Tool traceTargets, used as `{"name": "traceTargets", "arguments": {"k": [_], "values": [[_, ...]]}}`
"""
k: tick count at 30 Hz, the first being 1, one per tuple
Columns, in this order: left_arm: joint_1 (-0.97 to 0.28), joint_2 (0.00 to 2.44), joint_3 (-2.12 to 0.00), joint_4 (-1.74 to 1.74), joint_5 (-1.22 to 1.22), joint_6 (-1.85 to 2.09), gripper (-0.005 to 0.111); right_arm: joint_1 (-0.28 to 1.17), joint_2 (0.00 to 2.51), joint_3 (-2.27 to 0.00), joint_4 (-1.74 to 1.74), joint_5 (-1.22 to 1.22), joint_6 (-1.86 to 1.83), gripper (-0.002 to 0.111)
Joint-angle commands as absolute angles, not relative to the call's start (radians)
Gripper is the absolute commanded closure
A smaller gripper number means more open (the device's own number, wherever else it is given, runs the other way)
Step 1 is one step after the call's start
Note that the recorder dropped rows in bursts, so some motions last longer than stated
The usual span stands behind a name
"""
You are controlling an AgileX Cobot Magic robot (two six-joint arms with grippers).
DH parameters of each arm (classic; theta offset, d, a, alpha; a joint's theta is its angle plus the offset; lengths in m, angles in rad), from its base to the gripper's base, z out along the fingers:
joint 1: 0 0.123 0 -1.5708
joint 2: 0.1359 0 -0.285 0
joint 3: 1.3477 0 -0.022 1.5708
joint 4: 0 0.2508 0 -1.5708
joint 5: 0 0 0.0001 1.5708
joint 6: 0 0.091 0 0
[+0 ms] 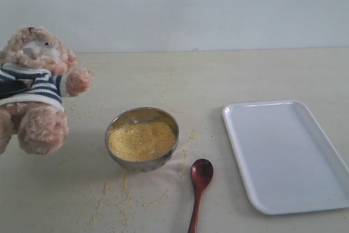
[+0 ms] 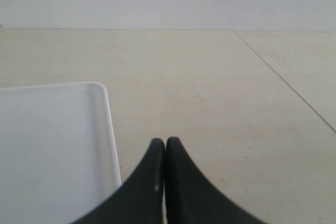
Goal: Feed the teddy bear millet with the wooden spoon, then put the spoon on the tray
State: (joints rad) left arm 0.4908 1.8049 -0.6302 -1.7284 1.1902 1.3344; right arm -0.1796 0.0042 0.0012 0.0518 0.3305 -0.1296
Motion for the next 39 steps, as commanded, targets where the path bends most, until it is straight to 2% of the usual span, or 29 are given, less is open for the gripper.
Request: {"name": "traceTargets", "arguments": {"k": [1,9,14,21,24,27,30,32,35,39], "values": [[0.477,1.792,-0.588,-1.744,1.221,1.295,0.102,-0.177,0.000,0.000,0.051,0.323,-0.133,0.109],[0.316,1.733,-0.559,-1.744,1.221,1.257,0.102,-0.177,0.000,0.000,0.029,0.321,-0.133,0.109],[0.295,1.655,-0.559,-1.744,1.221,1.260,0.102,-0.177,0.000,0.000,-0.009,0.257,-0.128,0.109],[0.295,1.624,-0.559,-1.744,1.221,1.260,0.102,-0.177,0.000,0.000,0.513,-0.119,0.236,0.109],[0.295,1.624,-0.559,-1.744,1.221,1.260,0.102,-0.177,0.000,0.000,0.551,-0.173,0.312,0.109],[0.295,1.624,-0.559,-1.744,1.221,1.260,0.102,-0.177,0.000,0.000,0.545,-0.239,0.622,0.109],[0.295,1.624,-0.559,-1.744,1.221,1.260,0.102,-0.177,0.000,-0.065,0.323,-0.309,1.005,0.109],[0.295,1.624,-0.559,-1.744,1.221,1.260,0.102,-0.177,0.000,-0.132,0.034,-0.500,1.163,0.109],[0.295,1.624,-0.559,-1.744,1.221,1.260,0.102,-0.177,0.071,-0.284,-0.269,-0.753,1.183,0.109],[0.295,1.624,-0.559,-1.744,1.221,1.260,0.102,-0.177,0.262,-0.515,-0.616,-0.733,1.188,0.109]]}}
